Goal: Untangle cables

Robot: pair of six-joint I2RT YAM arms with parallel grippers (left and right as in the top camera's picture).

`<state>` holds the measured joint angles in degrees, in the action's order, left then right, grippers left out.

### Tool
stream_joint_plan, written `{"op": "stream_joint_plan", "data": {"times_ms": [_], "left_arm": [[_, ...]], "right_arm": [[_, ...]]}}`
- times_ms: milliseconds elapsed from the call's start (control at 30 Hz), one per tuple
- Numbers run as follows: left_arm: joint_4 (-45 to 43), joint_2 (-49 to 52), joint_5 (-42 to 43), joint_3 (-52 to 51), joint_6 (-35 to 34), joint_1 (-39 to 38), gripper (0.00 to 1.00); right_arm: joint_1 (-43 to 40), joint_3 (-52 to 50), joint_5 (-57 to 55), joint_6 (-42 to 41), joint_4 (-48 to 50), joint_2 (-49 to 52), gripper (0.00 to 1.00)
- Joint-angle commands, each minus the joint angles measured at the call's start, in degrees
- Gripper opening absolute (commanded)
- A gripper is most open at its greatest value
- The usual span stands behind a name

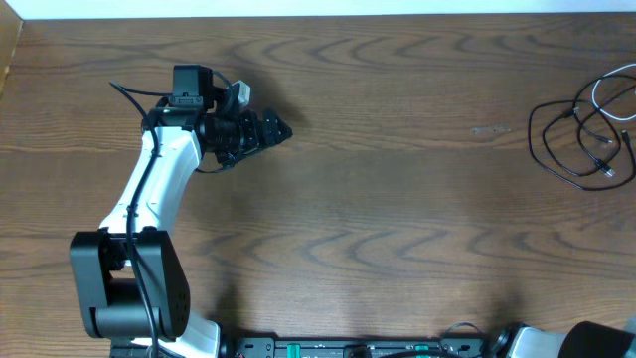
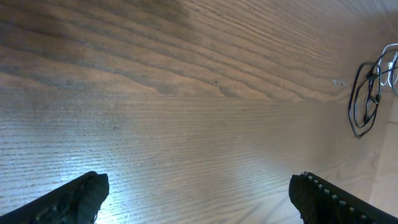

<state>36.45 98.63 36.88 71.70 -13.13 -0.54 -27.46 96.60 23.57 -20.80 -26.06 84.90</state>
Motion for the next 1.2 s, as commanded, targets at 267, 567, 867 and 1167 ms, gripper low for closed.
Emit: {"op": "stream_joint_plan", "data": {"times_ms": [267,567,867,1167], "left_arm": [[0.22,-1.31,-0.52,-0.22,0.13,0.09,0.98],[0.22,-1.31,-0.52,-0.22,0.13,0.09,0.98],[0.22,-1.31,-0.52,-0.22,0.13,0.09,0.98],[0.22,-1.31,-0.52,-0.22,0.13,0.09,0.98]], "right_arm": [[32.3,0.59,-22.99,10.62,-22.27,-0.79,0.66],[32.81,0.57,-22.99,10.58,-41.55,-2.4,0.99],[32.76,0.57,-23.45,10.6,-48.72,-2.4,0.99],[32.76,0.02,-24.57,10.86,-42.03,-1.36,0.99]]}}
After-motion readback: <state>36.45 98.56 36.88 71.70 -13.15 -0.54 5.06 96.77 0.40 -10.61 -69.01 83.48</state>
